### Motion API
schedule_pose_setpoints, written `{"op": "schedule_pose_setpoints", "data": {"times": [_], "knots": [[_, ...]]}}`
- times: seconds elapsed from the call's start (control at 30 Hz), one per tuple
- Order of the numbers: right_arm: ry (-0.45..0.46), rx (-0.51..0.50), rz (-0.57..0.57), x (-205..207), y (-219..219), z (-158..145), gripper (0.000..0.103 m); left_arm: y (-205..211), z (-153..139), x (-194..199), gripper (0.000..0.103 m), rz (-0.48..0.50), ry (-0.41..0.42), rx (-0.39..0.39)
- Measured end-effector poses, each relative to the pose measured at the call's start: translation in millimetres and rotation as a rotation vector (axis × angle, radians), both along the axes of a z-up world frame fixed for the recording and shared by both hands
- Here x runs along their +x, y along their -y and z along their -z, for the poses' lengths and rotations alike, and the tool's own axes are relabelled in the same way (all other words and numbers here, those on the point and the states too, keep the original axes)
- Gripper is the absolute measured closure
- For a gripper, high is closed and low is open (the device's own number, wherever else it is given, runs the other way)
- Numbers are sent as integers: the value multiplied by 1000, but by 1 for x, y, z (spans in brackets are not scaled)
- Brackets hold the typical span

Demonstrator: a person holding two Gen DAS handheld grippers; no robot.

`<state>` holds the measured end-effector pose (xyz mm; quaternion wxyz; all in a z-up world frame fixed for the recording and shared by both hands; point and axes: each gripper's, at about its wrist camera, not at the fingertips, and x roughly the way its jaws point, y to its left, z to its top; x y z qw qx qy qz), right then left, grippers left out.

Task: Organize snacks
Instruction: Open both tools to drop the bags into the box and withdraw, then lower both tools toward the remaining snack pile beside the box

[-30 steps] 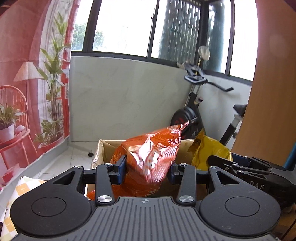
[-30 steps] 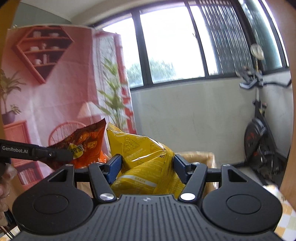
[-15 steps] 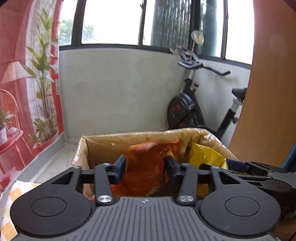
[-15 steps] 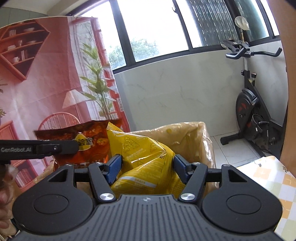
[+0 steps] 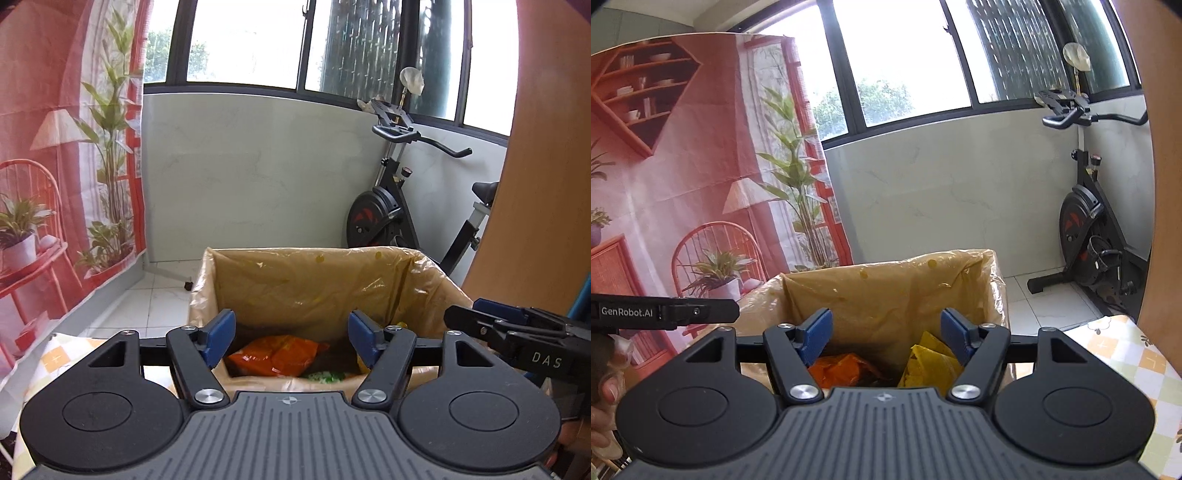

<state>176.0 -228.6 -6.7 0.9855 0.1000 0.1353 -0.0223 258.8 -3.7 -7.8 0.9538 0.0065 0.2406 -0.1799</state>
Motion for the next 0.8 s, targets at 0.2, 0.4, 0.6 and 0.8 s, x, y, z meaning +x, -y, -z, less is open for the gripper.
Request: {"op": "schedule_pose_setpoints", "data": {"times": [0.2, 0.4, 0.6, 0.8], "knots": [[16, -16, -23, -29, -17, -10, 34, -17, -10, -32, 33, -7, 26, -8], [38, 1, -33, -63, -31, -13, 34, -32, -12, -61, 33, -13, 38, -13], [40, 21, -33, -97, -44, 0, 34, -45, 3, -92, 33, -13, 26, -39], [-14, 23, -34, -124, -57, 33, 34, -46, 37, -120, 33, -15, -22, -51]]}}
